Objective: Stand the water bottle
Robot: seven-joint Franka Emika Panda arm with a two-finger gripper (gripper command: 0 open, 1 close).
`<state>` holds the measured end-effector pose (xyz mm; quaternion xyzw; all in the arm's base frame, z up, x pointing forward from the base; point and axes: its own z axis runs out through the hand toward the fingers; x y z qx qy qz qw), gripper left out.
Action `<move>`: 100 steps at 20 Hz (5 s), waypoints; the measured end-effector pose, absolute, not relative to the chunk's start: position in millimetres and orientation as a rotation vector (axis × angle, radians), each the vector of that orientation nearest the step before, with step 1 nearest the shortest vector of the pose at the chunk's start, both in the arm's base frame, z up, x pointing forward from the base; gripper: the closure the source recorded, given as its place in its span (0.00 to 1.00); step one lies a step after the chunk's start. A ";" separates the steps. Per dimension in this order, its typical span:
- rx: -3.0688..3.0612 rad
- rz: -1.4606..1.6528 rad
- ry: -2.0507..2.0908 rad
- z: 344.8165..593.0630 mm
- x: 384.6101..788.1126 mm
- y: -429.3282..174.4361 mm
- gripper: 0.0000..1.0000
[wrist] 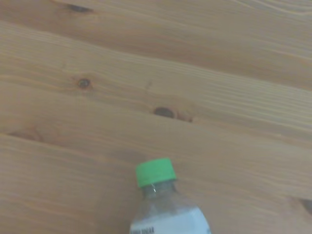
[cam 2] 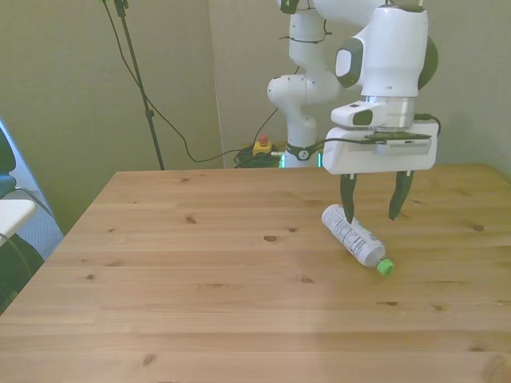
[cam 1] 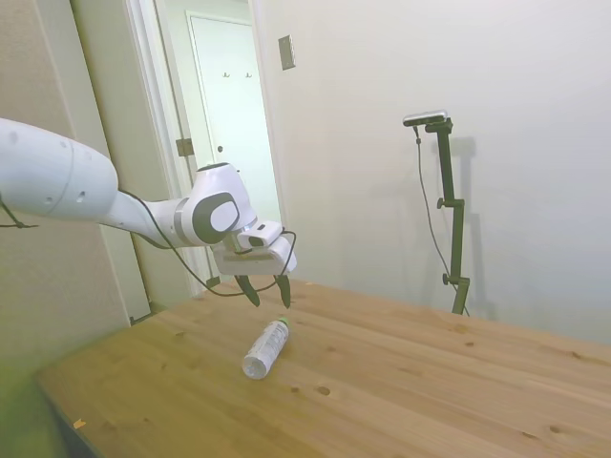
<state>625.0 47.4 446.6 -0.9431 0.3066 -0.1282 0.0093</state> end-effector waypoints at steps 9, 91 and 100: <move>-2.993 -0.306 0.948 401.7 670.0 70.1 0.00; -1.788 -1.858 2.036 438.9 770.3 17.6 1.00; -1.745 -1.892 2.041 421.5 776.7 32.0 0.00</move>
